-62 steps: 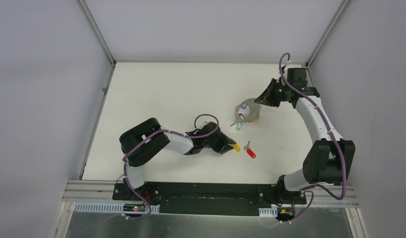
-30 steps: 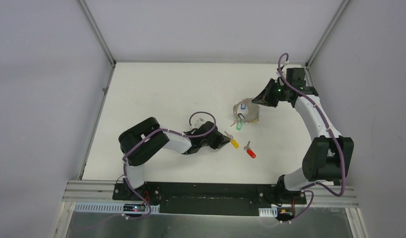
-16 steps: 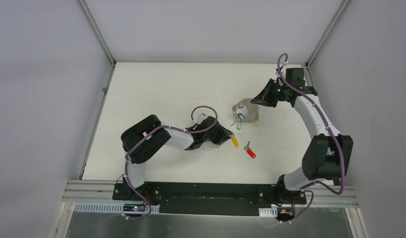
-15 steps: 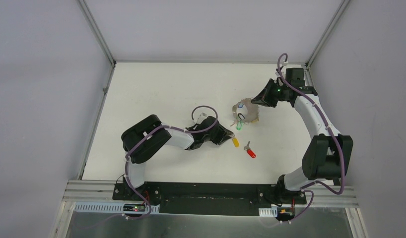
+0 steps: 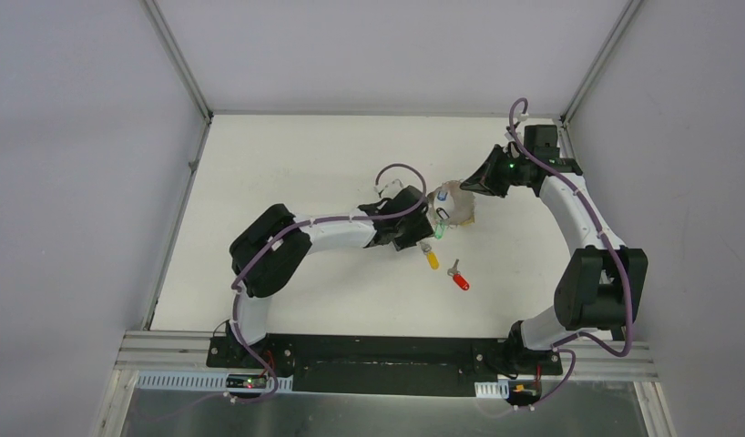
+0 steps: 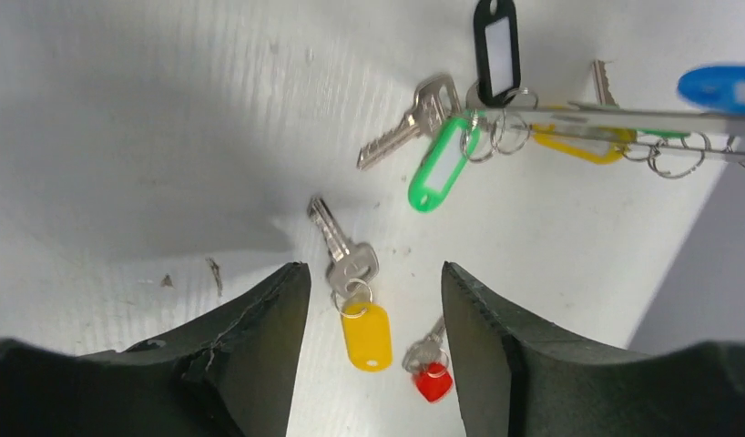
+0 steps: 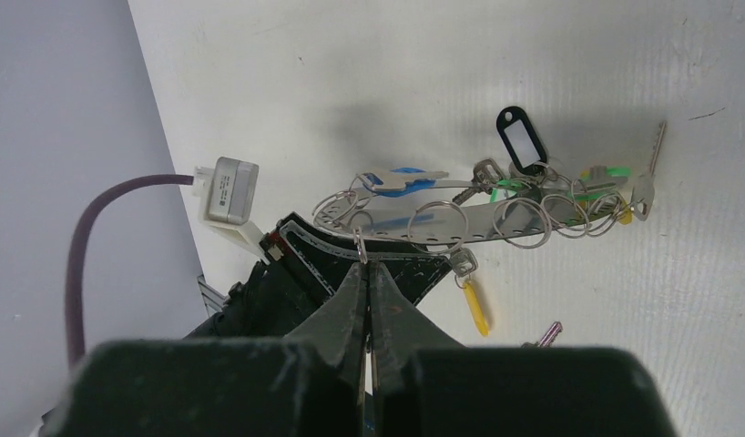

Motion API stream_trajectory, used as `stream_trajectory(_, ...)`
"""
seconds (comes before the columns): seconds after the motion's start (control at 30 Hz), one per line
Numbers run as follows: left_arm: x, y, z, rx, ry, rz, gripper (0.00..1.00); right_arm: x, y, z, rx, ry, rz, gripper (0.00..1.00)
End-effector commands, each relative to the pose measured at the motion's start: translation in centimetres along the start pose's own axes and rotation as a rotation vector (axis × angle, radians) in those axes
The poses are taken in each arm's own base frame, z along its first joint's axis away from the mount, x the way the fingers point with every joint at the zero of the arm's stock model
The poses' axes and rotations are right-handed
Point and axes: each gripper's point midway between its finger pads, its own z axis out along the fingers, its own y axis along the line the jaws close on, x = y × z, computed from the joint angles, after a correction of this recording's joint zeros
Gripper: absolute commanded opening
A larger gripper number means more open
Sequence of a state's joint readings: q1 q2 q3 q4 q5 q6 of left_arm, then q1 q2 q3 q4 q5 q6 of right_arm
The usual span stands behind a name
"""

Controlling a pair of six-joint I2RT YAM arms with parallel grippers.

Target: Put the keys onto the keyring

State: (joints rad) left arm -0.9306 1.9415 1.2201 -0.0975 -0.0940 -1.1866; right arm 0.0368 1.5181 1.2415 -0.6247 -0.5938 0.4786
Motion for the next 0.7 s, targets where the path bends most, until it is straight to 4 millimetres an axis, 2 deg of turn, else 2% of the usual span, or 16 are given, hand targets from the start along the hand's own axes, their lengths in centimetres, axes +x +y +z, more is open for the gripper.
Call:
stream_trajectory(0.0,1.4,4.4,-1.1,-0.281,0.075,0.268,0.57,-1.2,1.0,-0.2,-0.030,-0.022,-0.006,0.00)
stream_trajectory(0.5,4.8,1.6,-0.3,-0.282,0.144,0.441,0.62,-1.2,0.6,0.0,-0.018,-0.024,-0.002,0.00)
stream_trajectory(0.6,5.6,1.7,0.0,-0.306,0.182,0.460,0.53,-1.2,0.6,0.0,-0.018,-0.022,-0.001,0.00)
stream_trajectory(0.67,6.2,2.5,0.4,-0.356,0.218,0.462,0.44,-1.2,0.7,0.0,-0.020,-0.022,-0.002,0.00)
